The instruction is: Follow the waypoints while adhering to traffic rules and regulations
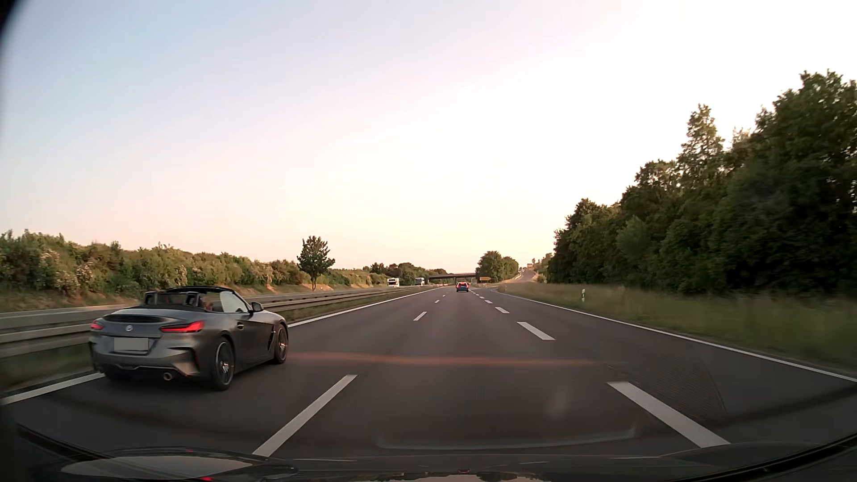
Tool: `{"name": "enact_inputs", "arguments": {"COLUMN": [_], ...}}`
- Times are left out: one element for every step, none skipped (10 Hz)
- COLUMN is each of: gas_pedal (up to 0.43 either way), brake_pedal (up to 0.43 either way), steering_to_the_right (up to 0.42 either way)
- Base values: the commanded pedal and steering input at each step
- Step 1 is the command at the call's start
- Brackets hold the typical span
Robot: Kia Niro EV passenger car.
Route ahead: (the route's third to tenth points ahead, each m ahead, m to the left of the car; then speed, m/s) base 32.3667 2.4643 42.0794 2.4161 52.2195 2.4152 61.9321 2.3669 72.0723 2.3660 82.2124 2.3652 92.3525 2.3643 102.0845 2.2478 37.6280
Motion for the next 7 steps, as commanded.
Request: {"name": "enact_inputs", "arguments": {"gas_pedal": [0.319,0.319,0.319,0.331,0.331,0.331,0.331], "brake_pedal": [0.012,0.012,0.018,0.018,0.018,0.018,0.018], "steering_to_the_right": [-0.001,0.000,0.000,-0.001,-0.001,-0.001,-0.001]}}
